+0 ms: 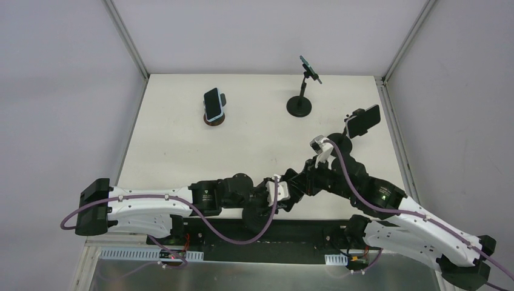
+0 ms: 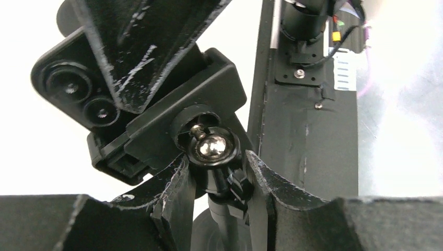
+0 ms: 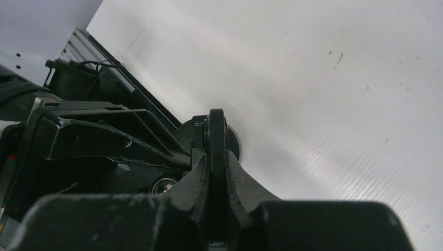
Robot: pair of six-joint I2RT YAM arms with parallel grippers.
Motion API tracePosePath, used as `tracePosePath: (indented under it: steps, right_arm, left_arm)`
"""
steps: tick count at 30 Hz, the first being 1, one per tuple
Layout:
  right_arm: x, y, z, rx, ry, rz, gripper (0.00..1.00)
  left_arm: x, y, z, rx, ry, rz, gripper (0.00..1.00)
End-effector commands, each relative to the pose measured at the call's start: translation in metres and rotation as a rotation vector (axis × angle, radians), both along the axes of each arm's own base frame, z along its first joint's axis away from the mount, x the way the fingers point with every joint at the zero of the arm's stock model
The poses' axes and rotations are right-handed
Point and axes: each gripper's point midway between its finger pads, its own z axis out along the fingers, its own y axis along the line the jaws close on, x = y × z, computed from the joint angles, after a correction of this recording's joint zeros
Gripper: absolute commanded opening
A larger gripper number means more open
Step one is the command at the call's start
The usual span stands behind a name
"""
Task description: Remove the phone from the phone stand
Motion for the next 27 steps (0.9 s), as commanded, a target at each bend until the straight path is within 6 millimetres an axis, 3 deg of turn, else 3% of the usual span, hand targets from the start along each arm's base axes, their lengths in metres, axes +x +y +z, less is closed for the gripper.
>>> tracePosePath:
  steps: [1,5,10,12,13,19,27]
  right_arm:
    - [0.044,-0.023,0.033,0.125,-0.051,-0.390,0.00]
    - [0.036,-0.012,0.035,0.183,-0.006,-0.406,0.00]
    - [0.023,0.002,0.039,0.161,-0.039,-0.372,0.00]
    - [0.017,0.008,0.042,0.155,-0.048,-0.348,0.00]
    - [0.015,0.010,0.043,0.149,-0.056,-0.339,0.00]
    - [-0.003,0.026,0.047,0.129,-0.072,-0.243,0.00]
    - [-0.016,0.039,0.047,0.095,-0.083,-0.187,0.00]
  left_arm:
    - [-0.015,0.032,-0.056,0.224,0.080,0.062,0.09]
    - [0.013,0.034,-0.047,0.206,0.027,0.217,0.30]
    - [0.034,0.035,-0.041,0.197,0.007,0.315,0.42]
    - [0.039,0.035,-0.042,0.196,0.017,0.329,0.63]
    - [0.041,0.035,-0.041,0.196,0.020,0.333,0.67]
    - [0.055,0.035,-0.033,0.182,0.014,0.342,0.65]
    - [0.069,0.033,-0.011,0.132,0.016,0.326,0.45]
